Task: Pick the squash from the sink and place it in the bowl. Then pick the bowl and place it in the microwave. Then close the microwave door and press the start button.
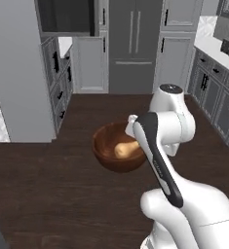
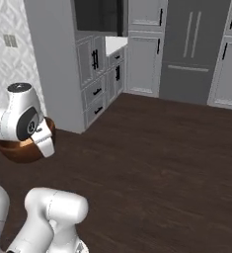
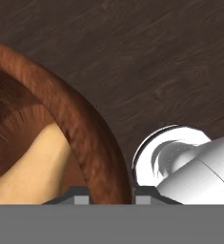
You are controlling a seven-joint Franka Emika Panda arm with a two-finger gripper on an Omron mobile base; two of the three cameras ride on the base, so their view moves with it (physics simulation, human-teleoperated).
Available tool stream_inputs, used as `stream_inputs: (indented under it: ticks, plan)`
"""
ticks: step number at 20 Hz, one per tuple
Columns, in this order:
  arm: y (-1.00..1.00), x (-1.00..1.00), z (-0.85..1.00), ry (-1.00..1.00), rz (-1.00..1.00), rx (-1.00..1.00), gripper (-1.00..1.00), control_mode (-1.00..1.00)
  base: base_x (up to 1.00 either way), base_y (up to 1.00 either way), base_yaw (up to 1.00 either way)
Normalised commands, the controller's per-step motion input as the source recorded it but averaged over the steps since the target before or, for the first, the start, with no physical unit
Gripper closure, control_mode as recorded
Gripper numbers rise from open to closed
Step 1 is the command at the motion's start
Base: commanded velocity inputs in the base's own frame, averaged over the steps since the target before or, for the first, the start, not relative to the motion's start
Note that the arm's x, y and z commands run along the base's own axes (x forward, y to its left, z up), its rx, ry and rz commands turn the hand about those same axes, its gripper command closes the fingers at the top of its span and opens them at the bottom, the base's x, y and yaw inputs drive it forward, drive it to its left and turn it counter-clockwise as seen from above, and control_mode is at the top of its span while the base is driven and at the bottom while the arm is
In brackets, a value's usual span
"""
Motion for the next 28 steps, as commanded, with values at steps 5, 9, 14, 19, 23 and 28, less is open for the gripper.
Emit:
stream_inputs:
  ticks: [5,9,14,19,23,28]
  plan:
    - [0.00,0.00,0.00,0.00,0.00,0.00,1.00,1.00,1.00,-0.81,-0.12]
    - [0.00,0.00,0.00,0.00,0.00,0.00,1.00,1.00,1.00,-0.84,-0.01]
    - [0.00,0.00,0.00,0.00,0.00,0.00,1.00,1.00,1.00,-0.67,0.01]
    - [0.00,0.00,0.00,0.00,0.00,0.00,1.00,1.00,1.00,-0.45,0.10]
    - [0.00,0.00,0.00,0.00,0.00,0.00,1.00,1.00,1.00,-0.29,0.14]
    - [0.00,0.00,0.00,0.00,0.00,0.00,1.00,1.00,1.00,-0.31,0.16]
